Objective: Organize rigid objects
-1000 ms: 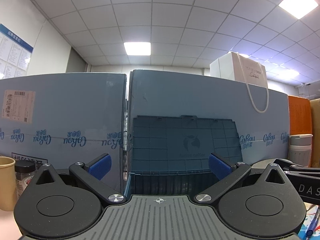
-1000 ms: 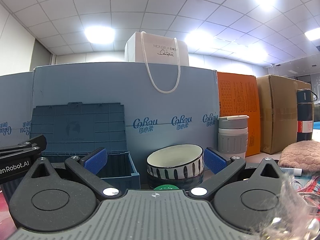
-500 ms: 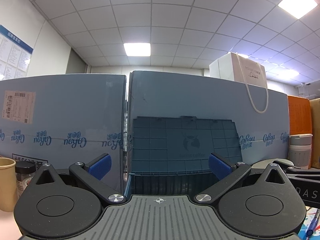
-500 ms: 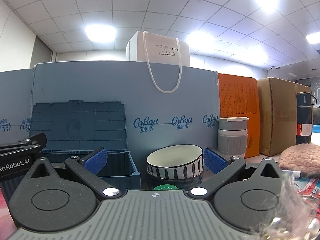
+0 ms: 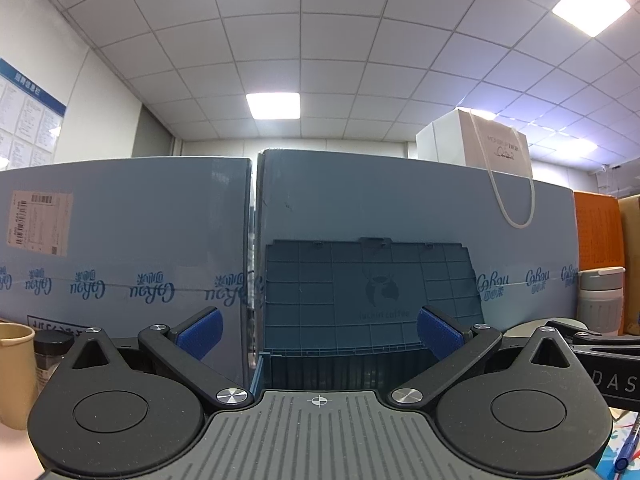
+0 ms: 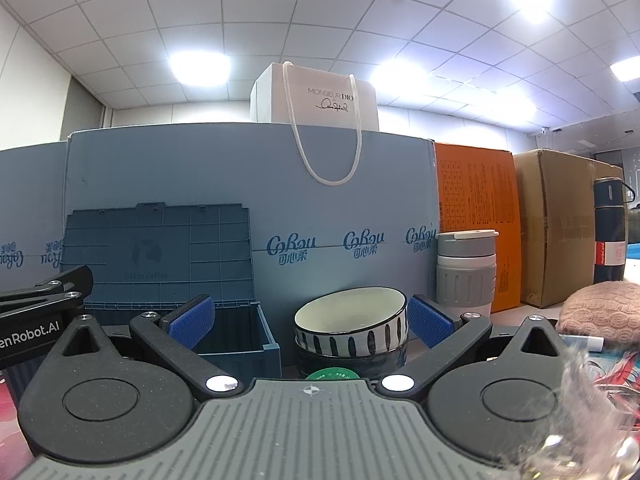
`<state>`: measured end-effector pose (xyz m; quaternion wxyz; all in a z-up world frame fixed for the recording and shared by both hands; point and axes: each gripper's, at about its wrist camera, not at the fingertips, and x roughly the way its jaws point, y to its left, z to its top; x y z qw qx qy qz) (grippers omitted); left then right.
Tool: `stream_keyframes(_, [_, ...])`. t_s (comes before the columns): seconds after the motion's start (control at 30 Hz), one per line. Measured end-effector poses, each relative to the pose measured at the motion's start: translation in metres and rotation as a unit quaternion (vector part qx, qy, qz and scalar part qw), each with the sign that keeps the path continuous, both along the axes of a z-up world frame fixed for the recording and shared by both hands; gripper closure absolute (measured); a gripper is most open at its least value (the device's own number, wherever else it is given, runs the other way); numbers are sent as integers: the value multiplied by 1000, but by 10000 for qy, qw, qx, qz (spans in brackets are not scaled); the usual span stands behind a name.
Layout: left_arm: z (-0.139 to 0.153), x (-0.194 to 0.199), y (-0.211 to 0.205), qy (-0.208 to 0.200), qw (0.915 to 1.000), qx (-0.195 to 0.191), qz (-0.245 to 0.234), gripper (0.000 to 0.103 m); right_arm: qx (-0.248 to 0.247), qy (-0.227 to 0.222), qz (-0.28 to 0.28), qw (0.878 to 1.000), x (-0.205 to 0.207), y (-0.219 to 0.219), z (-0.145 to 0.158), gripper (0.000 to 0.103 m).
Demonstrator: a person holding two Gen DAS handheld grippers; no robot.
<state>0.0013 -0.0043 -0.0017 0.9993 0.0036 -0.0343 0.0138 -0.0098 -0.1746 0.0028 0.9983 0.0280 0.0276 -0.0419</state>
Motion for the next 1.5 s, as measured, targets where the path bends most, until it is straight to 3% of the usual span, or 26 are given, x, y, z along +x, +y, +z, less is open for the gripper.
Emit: stream_keyframes(1.5, [1,0,3,24,10000,-78,45,0,-36,44,32,10000,3,1,-1,0])
